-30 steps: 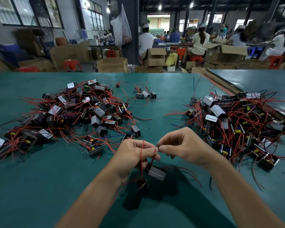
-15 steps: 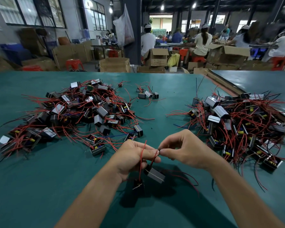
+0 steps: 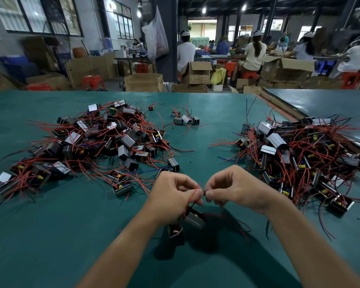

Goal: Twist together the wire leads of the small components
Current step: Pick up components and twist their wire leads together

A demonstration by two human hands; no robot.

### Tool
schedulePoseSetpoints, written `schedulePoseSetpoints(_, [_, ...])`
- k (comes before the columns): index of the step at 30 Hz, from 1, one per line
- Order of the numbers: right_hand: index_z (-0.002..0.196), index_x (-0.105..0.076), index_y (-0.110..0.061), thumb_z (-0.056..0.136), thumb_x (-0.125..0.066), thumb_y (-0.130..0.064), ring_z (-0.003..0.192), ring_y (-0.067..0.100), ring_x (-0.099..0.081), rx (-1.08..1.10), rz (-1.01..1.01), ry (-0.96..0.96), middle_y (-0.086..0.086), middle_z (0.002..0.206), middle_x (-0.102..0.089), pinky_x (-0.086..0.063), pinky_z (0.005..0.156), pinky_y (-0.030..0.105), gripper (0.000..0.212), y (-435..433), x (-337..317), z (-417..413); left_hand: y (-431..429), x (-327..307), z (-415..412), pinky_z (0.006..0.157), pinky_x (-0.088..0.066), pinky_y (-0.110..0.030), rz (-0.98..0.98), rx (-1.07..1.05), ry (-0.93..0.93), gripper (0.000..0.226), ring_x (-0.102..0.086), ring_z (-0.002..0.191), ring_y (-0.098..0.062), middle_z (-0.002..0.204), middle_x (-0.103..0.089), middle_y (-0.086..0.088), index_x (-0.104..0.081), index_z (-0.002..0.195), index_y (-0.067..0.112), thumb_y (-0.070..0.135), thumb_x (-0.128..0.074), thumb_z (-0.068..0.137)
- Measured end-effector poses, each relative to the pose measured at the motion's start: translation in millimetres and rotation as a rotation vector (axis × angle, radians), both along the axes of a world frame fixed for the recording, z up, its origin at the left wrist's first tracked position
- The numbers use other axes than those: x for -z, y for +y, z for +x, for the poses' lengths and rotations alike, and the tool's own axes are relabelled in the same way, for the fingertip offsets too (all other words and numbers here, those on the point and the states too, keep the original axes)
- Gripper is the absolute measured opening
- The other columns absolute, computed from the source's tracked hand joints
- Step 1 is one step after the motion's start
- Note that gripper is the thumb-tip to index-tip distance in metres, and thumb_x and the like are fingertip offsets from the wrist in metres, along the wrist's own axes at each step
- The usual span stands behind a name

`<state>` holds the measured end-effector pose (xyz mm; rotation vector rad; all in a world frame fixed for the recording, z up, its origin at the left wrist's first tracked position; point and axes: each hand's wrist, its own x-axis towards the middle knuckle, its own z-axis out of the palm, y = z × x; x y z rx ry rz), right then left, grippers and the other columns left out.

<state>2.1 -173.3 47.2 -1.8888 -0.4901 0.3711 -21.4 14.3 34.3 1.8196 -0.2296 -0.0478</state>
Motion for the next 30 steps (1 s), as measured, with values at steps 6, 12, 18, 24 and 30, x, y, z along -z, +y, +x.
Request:
schedulePoseSetpoints(6, [0.074, -0.077, -0.015, 0.079, -0.077, -0.002, 0.054, 0.012, -0.057, -0.018, 0.119, -0.098, 0.005, 0.064, -0.069, -0.051, 0.055, 0.023, 0.014, -1, 2, 3, 9, -9, 2, 0.036, -0.032, -0.014, -0.191, 0.116, 0.333, 0.024, -0.040, 0.034, -0.007, 0.067, -0.072, -0.009, -0.073, 0.062, 0.012, 0.005, -0.067, 0.084])
schedulePoseSetpoints(12, [0.070, -0.070, -0.008, 0.081, -0.074, -0.003, 0.055, 0.015, -0.056, -0.035, 0.116, -0.093, 0.007, 0.061, -0.064, -0.050, 0.055, 0.023, 0.013, 2, 1, 1, 11, -8, 3, 0.036, -0.029, -0.014, -0.197, 0.179, 0.420, 0.021, -0.039, 0.033, -0.005, 0.067, -0.071, -0.007, -0.075, 0.061, 0.015, 0.010, -0.069, 0.081])
schedulePoseSetpoints(18, [0.072, -0.062, -0.003, 0.088, -0.062, 0.007, 0.054, 0.019, -0.051, -0.025, 0.048, -0.038, 0.009, 0.060, -0.058, -0.045, 0.055, 0.027, 0.018, 10, 3, -1, 10, -4, 4, 0.038, -0.031, -0.013, -0.157, 0.130, 0.381, 0.023, -0.037, 0.037, -0.005, 0.068, -0.072, -0.008, -0.075, 0.063, 0.013, 0.007, -0.069, 0.085])
schedulePoseSetpoints(24, [0.070, -0.062, -0.011, 0.087, -0.065, 0.003, 0.053, 0.017, -0.053, -0.048, -0.062, -0.015, 0.008, 0.060, -0.057, -0.045, 0.053, 0.022, 0.022, 7, 2, 0, 10, -1, 3, 0.037, -0.033, -0.014, -0.099, 0.170, 0.372, 0.025, -0.040, 0.036, -0.005, 0.065, -0.071, -0.008, -0.073, 0.062, 0.011, 0.003, -0.068, 0.085])
schedulePoseSetpoints(30, [0.054, -0.057, -0.019, 0.080, -0.060, 0.006, 0.042, 0.005, -0.042, 0.057, -0.318, -0.039, -0.009, 0.042, -0.052, -0.035, 0.047, 0.021, 0.037, 16, 9, 4, 1, 13, 2, 0.064, -0.053, -0.030, 0.435, 0.052, -0.261, 0.011, -0.065, 0.062, -0.013, 0.067, -0.072, 0.000, -0.071, 0.071, 0.013, 0.008, -0.071, 0.081])
